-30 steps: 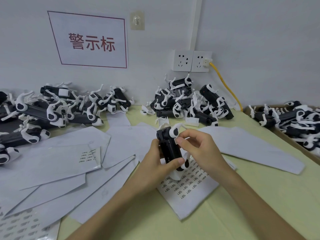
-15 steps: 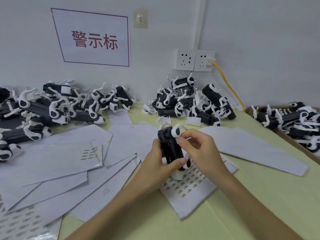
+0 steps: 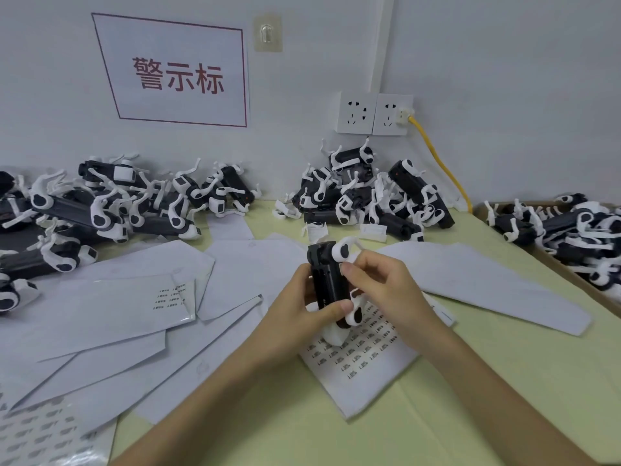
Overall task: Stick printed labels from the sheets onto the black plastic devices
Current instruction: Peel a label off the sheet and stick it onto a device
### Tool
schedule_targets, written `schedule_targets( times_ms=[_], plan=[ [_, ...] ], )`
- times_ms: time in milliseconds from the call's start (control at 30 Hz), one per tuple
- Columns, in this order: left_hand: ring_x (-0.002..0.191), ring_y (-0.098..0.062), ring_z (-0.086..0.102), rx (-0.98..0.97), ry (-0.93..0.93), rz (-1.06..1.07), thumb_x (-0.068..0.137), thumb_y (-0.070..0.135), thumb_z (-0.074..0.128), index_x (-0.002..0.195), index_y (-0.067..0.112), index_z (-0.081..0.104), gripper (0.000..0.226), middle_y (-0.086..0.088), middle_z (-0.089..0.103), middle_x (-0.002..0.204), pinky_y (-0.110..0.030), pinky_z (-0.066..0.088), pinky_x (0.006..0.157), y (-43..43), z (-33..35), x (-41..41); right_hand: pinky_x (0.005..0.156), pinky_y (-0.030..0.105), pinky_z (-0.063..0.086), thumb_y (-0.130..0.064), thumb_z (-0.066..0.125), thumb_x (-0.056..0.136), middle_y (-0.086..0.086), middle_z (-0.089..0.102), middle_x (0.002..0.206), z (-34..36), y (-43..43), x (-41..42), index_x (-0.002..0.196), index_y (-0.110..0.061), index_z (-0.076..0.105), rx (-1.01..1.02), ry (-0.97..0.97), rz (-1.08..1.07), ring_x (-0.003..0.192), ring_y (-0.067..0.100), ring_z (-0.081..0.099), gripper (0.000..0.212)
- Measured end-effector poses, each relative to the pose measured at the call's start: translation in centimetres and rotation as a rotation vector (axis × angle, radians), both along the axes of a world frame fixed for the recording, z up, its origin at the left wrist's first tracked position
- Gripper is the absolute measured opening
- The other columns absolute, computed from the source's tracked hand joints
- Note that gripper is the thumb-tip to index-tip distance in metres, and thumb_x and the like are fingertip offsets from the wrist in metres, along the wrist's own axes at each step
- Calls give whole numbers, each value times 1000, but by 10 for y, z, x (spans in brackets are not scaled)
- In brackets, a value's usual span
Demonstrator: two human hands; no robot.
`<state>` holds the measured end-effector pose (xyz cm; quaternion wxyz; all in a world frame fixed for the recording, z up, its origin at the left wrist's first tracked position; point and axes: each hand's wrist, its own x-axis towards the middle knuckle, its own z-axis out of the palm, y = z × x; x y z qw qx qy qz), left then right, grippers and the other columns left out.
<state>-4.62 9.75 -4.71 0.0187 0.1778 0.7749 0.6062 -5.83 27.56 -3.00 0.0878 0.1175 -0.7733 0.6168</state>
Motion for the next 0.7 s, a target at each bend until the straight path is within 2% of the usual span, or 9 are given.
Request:
schedule_targets(
  times_ms=[100,167,300,367,467,567,700],
  plan=[
    [115,-3,65,59,-46,-14,79,41,76,127,30,56,53,14,71,120,-40,51,105,-1,1,-2,70,20,43,-20,56,103,-8,61,72,2,1,0,76,-16,61,-8,-31,93,72,8,56,29],
    [115,-8,66,86,-68,-33,80,42,76,129,30,57,54,10,72,120,-46,52,105,-2,0,-2,71,20,44,-22,59,102,-6,61,75,3,1,1,79,-14,62,-2,-18,109,74,9,56,24],
    [118,-12,66,116,-65,-113,87,32,75,129,30,59,45,8,71,122,-42,51,103,-3,1,2,79,44,48,-31,67,97,8,59,81,4,1,2,90,2,59,21,-18,130,80,21,57,34],
    [122,-14,64,123,-68,-169,90,25,72,131,31,59,44,6,70,127,-42,48,106,-4,3,4,84,48,47,-35,67,94,13,57,87,6,2,4,98,10,53,-9,-56,201,86,24,57,47],
    [123,-14,63,122,-79,-209,90,21,70,133,32,59,46,6,69,128,-40,48,106,-6,6,5,86,42,49,-32,64,89,15,58,93,8,5,6,107,15,51,-91,-100,270,90,26,60,52],
    [120,-12,64,124,-98,-233,90,23,69,134,30,58,46,8,70,126,-35,49,99,-6,8,6,84,35,54,-33,63,91,14,64,96,6,5,7,111,11,57,-109,-115,292,93,24,65,49],
    [121,-13,64,137,-99,-240,90,23,67,135,30,57,47,7,70,126,-37,50,102,-6,9,7,72,28,51,-28,60,95,3,60,81,6,4,7,104,16,54,-110,-93,285,79,16,60,45]
  ],
)
